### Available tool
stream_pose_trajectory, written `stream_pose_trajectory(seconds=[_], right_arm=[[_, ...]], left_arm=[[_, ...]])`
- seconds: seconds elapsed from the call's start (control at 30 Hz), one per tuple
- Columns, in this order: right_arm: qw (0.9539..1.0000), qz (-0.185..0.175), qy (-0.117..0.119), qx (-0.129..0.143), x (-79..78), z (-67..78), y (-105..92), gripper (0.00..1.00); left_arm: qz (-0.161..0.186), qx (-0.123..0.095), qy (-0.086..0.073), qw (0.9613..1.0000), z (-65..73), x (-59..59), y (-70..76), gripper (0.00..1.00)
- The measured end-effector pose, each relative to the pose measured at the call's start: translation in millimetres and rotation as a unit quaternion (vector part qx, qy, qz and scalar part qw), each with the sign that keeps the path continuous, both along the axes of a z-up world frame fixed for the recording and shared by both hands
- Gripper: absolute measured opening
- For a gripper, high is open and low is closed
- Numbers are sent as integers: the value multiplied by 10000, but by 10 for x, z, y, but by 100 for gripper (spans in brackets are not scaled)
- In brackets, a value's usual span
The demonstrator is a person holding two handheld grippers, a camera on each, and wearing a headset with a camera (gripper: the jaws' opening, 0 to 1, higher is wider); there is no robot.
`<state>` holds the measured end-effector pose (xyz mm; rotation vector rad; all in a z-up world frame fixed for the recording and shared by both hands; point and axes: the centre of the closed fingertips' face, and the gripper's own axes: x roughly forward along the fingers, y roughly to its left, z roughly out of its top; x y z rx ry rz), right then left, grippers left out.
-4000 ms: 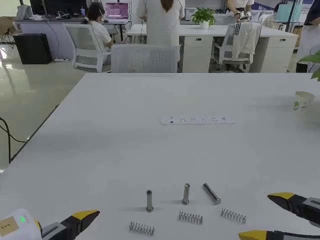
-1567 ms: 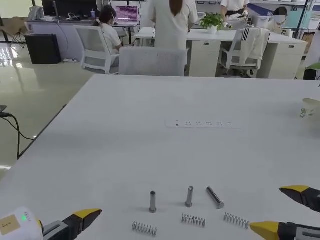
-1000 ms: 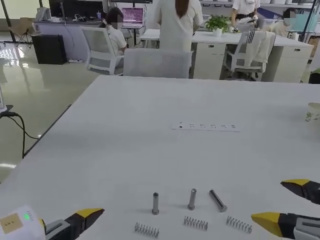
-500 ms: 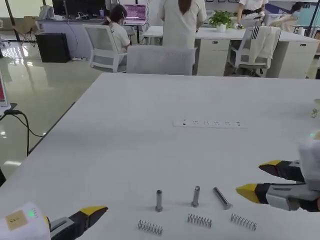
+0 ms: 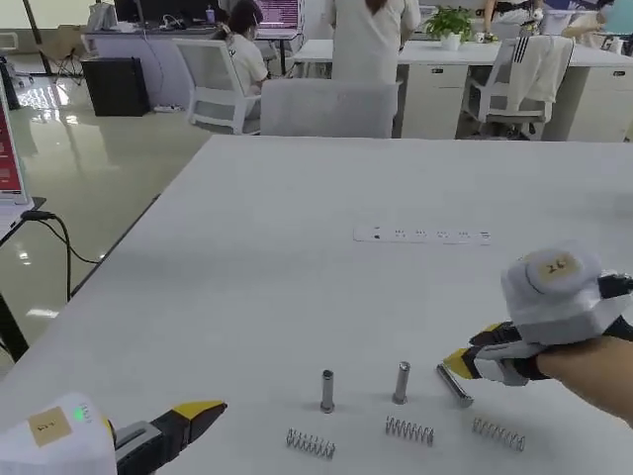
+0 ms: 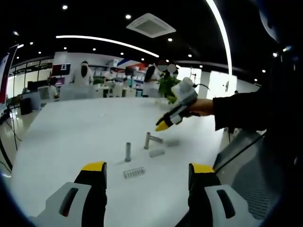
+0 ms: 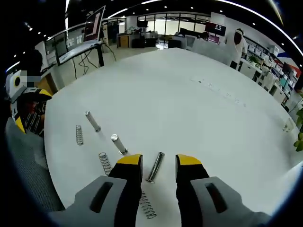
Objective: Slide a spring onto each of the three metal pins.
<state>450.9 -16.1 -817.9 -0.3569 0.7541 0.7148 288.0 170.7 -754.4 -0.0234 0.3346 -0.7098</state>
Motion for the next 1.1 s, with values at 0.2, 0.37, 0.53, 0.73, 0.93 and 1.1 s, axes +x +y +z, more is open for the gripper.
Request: stream_pose_trajectory(seconds=[0.2,0.37,0.53,0.73,0.93,1.1], right_arm=[[9990,-197,384,-62,62,-222,26,20],[9979,-337,539,-138,116,-332,44,17],[9959,-510,708,-251,138,-417,21,14],[9944,-590,772,-419,130,-442,25,10],[9919,-659,875,-642,100,-460,5,5],[9929,-699,894,-357,41,-383,-25,5]], left_arm=[[52,17,62,10000,-28,-8,4,65],[73,7,100,9999,-50,-2,-11,65],[103,8,125,9999,-69,3,-1,65],[133,12,135,9998,-73,5,23,65],[151,39,118,9998,-63,6,45,65],[134,38,81,9999,-38,-1,37,65]])
